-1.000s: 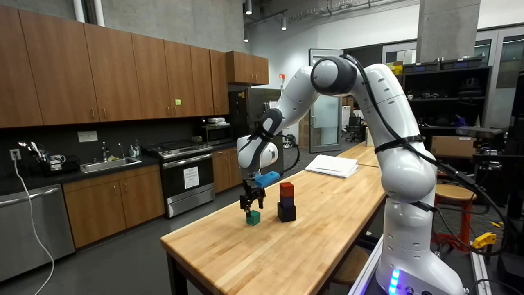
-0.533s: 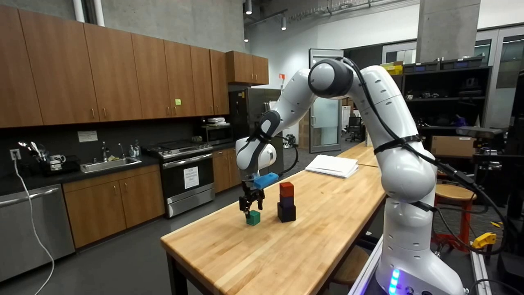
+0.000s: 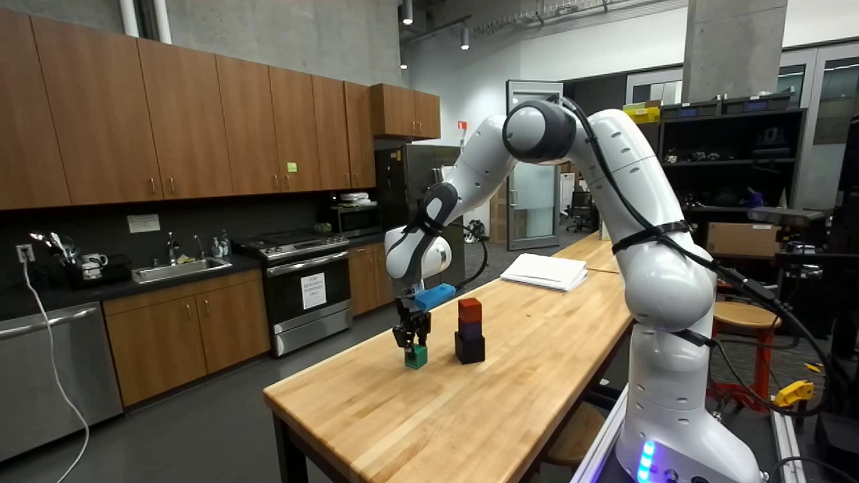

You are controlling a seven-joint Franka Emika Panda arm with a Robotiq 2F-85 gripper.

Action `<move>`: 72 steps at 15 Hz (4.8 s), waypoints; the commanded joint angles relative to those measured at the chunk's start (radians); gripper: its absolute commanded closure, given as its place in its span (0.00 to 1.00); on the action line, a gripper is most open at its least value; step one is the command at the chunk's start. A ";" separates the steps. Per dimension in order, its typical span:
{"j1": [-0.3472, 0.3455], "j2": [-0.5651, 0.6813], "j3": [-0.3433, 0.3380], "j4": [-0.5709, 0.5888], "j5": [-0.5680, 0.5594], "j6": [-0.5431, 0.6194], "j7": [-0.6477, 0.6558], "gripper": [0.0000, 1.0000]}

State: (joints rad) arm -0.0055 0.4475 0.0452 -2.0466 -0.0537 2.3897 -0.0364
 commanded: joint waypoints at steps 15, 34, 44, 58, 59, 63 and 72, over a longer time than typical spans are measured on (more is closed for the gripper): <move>0.018 -0.239 -0.043 -0.011 -0.031 -0.118 0.063 0.76; 0.002 -0.499 -0.043 -0.047 -0.195 -0.303 0.439 0.76; -0.046 -0.612 -0.064 -0.191 -0.137 -0.318 0.478 0.76; -0.086 -0.697 -0.082 -0.335 -0.004 -0.295 0.460 0.76; -0.089 -0.694 -0.083 -0.341 0.001 -0.287 0.463 0.76; -0.097 -0.675 -0.085 -0.354 0.018 -0.261 0.468 0.76; -0.108 -0.653 -0.089 -0.365 0.027 -0.203 0.465 0.76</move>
State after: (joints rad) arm -0.1077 -0.2104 -0.0406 -2.4059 -0.0414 2.1608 0.4383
